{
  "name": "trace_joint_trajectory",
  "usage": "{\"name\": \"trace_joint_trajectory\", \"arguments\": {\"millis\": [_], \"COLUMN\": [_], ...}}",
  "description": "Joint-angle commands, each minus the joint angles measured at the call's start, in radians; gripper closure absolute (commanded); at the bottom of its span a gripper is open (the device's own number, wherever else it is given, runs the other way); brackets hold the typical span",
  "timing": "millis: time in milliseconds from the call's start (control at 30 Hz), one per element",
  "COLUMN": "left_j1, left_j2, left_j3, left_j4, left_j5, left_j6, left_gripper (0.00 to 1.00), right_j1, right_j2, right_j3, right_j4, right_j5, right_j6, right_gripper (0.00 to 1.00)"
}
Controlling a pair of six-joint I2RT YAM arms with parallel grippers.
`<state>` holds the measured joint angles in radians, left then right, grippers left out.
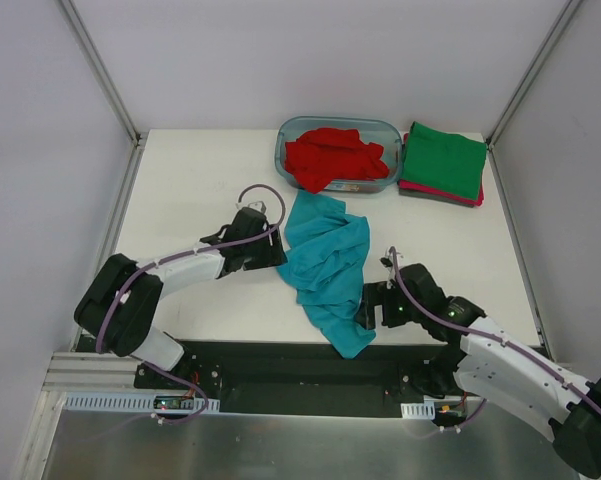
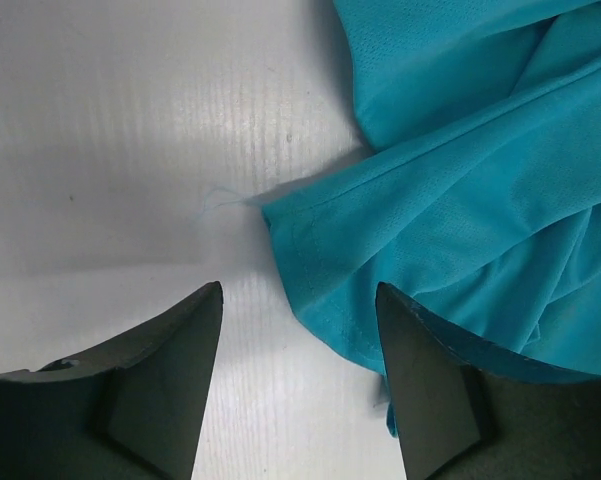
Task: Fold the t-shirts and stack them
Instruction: Flatten out the tshirt
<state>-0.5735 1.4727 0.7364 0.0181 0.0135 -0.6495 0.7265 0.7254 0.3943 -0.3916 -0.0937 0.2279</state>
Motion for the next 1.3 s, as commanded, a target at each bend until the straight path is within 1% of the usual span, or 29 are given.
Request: {"name": "trace_joint_trajectory", "arguments": {"millis": [0,67,100,167,200,300,333,500,600,633,767,867,967,1033,1133,1167,1200,1267], "left_j1": [0.015,0.015,0.017,0.018,0.018,0.018,0.02,0.02,0.02,0.02,0.02,0.02,0.023,0.023,0.026,0.027,0.03,0.037], "left_j2": [0.075,0.112,0.136,0.161,0.167,0.161,0.15,0.074,0.017,-0.004,-0.087,-0.129,-0.164,-0.189,-0.221,-0.23,-0.238,-0.255], "left_j3": [0.067,0.084,0.092,0.104,0.107,0.103,0.098,0.064,0.035,0.029,0.009,0.004,0.004,0.001,-0.005,-0.006,-0.006,-0.008], "left_j4": [0.055,0.054,0.057,0.056,0.059,0.06,0.06,0.045,0.036,0.029,0.013,0.0,-0.01,-0.014,-0.015,-0.015,-0.015,-0.015], "left_j5": [0.069,0.091,0.1,0.118,0.127,0.131,0.129,0.109,0.1,0.095,0.086,0.08,0.075,0.072,0.066,0.062,0.06,0.045], "left_j6": [0.044,0.044,0.045,0.045,0.045,0.045,0.044,0.039,0.027,0.024,0.013,0.002,-0.007,-0.012,-0.015,-0.015,-0.015,-0.015], "left_gripper": [0.39,0.43,0.48,0.64,0.74,0.97,1.0,1.0,1.0,1.0,1.0,1.0,1.0,1.0,1.0,1.0,1.0,1.0], "right_j1": [0.005,0.005,0.005,0.005,0.005,0.007,0.005,0.005,0.007,0.01,0.03,0.068,0.12,0.151,0.175,0.177,0.18,0.18], "right_j2": [0.026,0.035,0.039,0.046,0.049,0.069,0.078,0.123,0.16,0.169,0.197,0.197,0.187,0.195,0.23,0.244,0.261,0.293], "right_j3": [-0.015,-0.017,-0.017,-0.02,-0.02,-0.026,-0.028,-0.031,-0.022,-0.018,-0.015,-0.011,0.003,0.015,0.026,0.029,0.034,0.057], "right_j4": [0.037,0.039,0.039,0.042,0.042,0.053,0.06,0.079,0.077,0.071,0.056,0.056,0.051,0.024,0.013,0.013,0.008,-0.012], "right_j5": [-0.023,-0.021,-0.021,-0.021,-0.021,-0.027,-0.034,-0.055,-0.073,-0.083,-0.09,-0.089,-0.061,-0.011,0.066,0.084,0.121,0.172], "right_j6": [0.019,0.011,0.008,0.004,0.002,-0.004,-0.004,-0.016,-0.022,-0.027,-0.038,-0.038,-0.039,-0.03,-0.004,0.001,0.011,0.031], "right_gripper": [0.04,0.04,0.04,0.04,0.04,0.04,0.04,0.04,0.01,0.04,0.09,0.12,0.13,0.14,0.19,0.22,0.28,0.51]}}
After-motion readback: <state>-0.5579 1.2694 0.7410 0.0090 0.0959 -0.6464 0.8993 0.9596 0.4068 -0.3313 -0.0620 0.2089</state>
